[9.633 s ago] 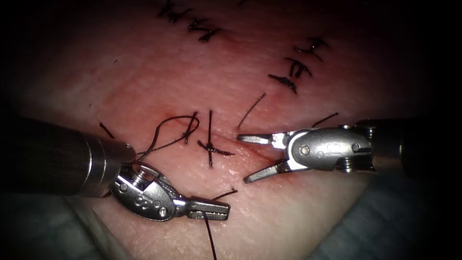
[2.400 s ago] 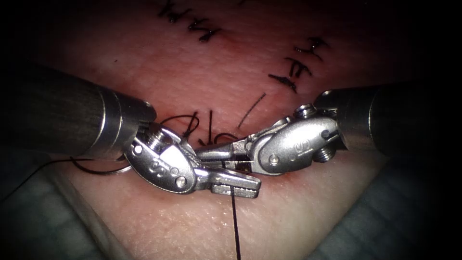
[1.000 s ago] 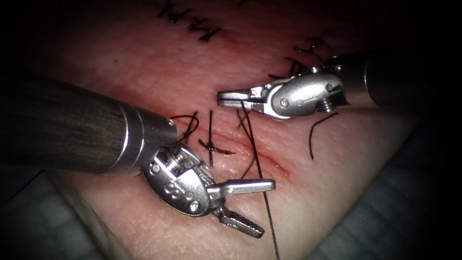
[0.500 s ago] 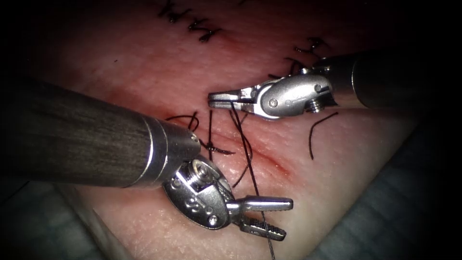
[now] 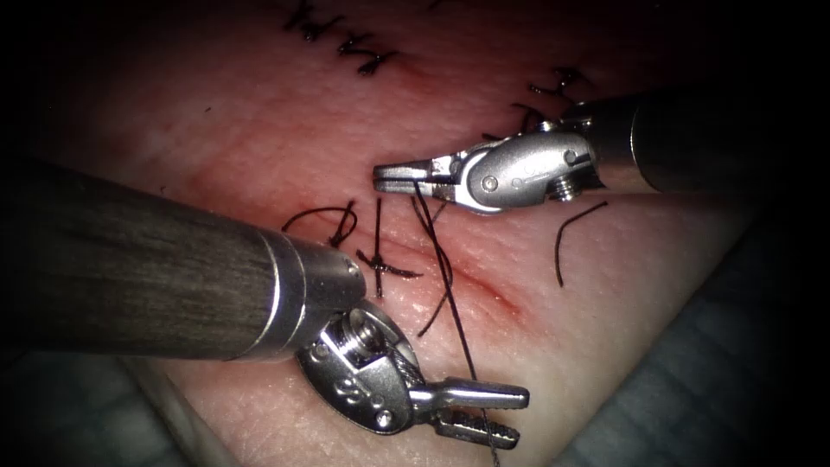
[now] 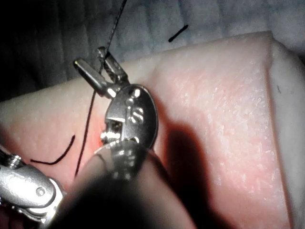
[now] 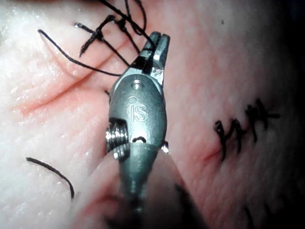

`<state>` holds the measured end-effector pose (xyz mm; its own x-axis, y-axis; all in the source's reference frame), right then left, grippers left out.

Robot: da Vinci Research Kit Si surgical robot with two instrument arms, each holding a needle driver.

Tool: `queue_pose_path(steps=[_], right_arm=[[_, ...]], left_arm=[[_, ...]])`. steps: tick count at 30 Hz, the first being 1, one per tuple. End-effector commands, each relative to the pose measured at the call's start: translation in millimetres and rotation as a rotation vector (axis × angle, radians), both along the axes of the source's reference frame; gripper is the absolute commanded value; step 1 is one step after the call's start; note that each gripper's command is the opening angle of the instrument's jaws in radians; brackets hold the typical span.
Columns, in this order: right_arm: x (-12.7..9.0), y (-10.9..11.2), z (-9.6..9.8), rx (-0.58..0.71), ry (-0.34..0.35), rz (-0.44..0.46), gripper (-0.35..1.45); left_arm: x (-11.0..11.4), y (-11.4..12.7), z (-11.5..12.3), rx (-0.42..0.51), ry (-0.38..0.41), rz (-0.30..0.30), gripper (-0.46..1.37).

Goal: Wound Closure
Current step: Use the right needle driver to hand more suture to the left

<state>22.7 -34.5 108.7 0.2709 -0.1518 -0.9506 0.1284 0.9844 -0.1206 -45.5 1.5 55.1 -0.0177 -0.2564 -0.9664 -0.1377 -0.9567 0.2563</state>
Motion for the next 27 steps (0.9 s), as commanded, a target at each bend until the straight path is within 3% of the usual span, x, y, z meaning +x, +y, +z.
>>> queue_pose_path(steps=[1, 8, 10, 20, 27], right_arm=[[0.0, 0.0, 0.0, -0.001, 0.000, 0.001, -0.35], [0.0, -0.1, 0.0, -0.001, 0.000, 0.001, -0.35], [0.0, -0.1, -0.1, -0.001, 0.000, 0.001, -0.35], [0.1, -0.4, -0.5, 0.002, 0.002, -0.001, -0.35], [0.0, -0.9, -1.2, 0.012, 0.004, -0.001, -0.35]], left_arm=[[0.0, 0.0, 0.0, 0.000, 0.001, 0.004, 0.03], [-0.2, -0.4, -0.2, -0.014, -0.006, 0.016, -0.11], [-0.2, -0.4, -0.1, -0.014, -0.008, 0.017, -0.35], [1.4, -1.1, 0.6, -0.005, 0.004, 0.116, -0.35], [4.7, -0.7, 0.5, 0.002, 0.032, 0.089, -0.35]])
